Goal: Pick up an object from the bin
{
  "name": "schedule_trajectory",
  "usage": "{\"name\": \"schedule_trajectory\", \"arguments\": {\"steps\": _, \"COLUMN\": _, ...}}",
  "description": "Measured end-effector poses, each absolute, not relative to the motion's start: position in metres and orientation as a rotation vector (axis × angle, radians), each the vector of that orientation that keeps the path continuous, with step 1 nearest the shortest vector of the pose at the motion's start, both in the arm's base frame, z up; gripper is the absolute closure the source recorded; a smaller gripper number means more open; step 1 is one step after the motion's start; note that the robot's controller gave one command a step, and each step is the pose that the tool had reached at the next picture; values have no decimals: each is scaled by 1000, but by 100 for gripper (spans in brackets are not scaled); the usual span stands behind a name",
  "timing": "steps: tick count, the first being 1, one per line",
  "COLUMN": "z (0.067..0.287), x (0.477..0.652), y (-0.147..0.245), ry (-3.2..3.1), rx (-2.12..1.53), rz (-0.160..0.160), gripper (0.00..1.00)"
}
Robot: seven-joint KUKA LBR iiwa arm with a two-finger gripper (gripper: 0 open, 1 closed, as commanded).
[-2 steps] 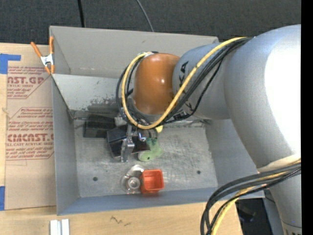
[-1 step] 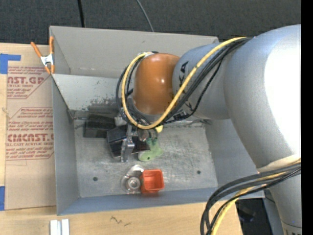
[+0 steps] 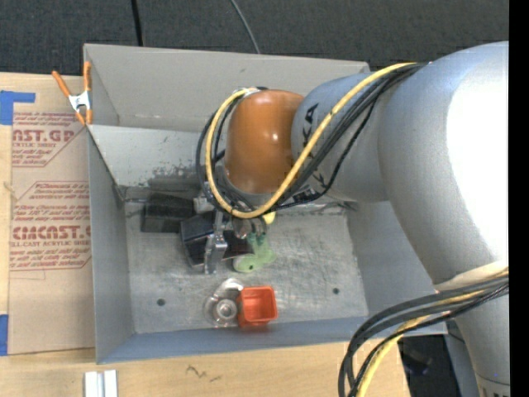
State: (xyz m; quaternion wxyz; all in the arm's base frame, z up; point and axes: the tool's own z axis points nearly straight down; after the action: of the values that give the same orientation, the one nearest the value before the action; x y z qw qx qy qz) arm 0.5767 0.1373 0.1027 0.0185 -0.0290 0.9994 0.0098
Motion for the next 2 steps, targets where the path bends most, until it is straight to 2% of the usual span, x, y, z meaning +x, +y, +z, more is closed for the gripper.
{"name": "schedule_trajectory", "arguments": {"steps": 1, "z": 102, "x": 577, "y": 137, "ry": 3103, "rx": -92, "rz": 30, "gripper": 0}}
{"name": "schedule_trajectory", "arguments": {"steps": 2, "z": 102, "x": 577, "y": 137, "ry": 3103, "rx": -92, "rz": 30, "gripper": 0}}
